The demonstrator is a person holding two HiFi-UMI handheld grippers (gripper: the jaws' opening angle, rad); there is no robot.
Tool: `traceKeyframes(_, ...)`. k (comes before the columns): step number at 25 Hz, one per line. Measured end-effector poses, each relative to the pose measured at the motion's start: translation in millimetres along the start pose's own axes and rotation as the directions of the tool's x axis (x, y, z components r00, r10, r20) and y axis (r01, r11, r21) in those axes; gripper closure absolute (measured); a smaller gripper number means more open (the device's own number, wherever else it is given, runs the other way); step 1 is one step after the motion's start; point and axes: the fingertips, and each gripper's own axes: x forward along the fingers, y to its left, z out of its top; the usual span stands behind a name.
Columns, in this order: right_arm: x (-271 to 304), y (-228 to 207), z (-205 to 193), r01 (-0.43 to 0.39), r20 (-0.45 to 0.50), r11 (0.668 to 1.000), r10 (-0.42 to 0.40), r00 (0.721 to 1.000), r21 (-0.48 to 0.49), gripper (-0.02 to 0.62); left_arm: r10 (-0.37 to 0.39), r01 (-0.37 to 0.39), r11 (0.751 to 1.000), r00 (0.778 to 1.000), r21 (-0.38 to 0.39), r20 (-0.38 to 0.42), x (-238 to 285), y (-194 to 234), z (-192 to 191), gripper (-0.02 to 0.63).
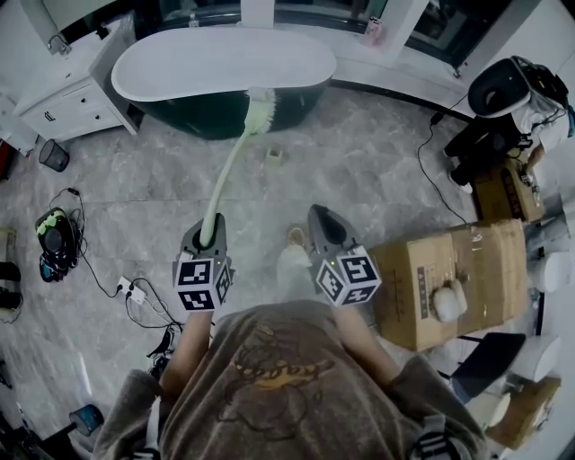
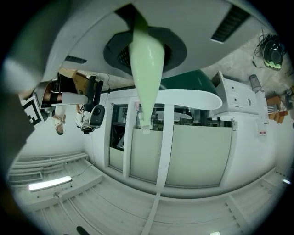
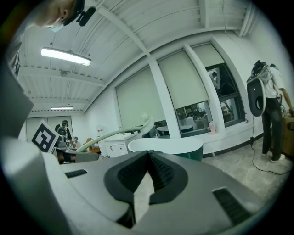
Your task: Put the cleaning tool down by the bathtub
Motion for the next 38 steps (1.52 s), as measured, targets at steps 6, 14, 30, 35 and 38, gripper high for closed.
traceKeyframes(6, 47, -42, 20, 0.005, -0.006, 1.0, -0.005, 1.0, 0.004, 0.595, -0.01, 0.011, 1.0, 1.0, 0.016, -0.022, 60, 3, 26, 0.594)
traceKeyframes(14, 115, -96, 58, -0.035, -0.024, 0.999, 0.035, 0.999, 0.024, 0.595, 0.018, -0.017, 1.0, 0.999, 0.014, -0.048, 140, 11, 72, 0.594)
traceKeyframes(30, 228, -217, 113, -0.121, -0.059, 0.992, 0.122, 0.991, 0.029, 0.595, 0.104, -0.106, 0.994, 0.993, -0.021, -0.048, 276, 7, 139, 0.594)
traceKeyframes(35, 254, -219, 113, -0.14, -0.076, 0.99, 0.142, 0.987, 0.031, 0.595, 0.111, -0.112, 0.993, 0.993, -0.031, -0.048, 296, 16, 145, 0.594)
traceKeyframes(38, 268, -221, 116, -0.141, -0.078, 0.99, 0.143, 0.987, 0.031, 0.595, 0.106, -0.108, 0.994, 0.993, -0.027, -0.051, 310, 25, 150, 0.594)
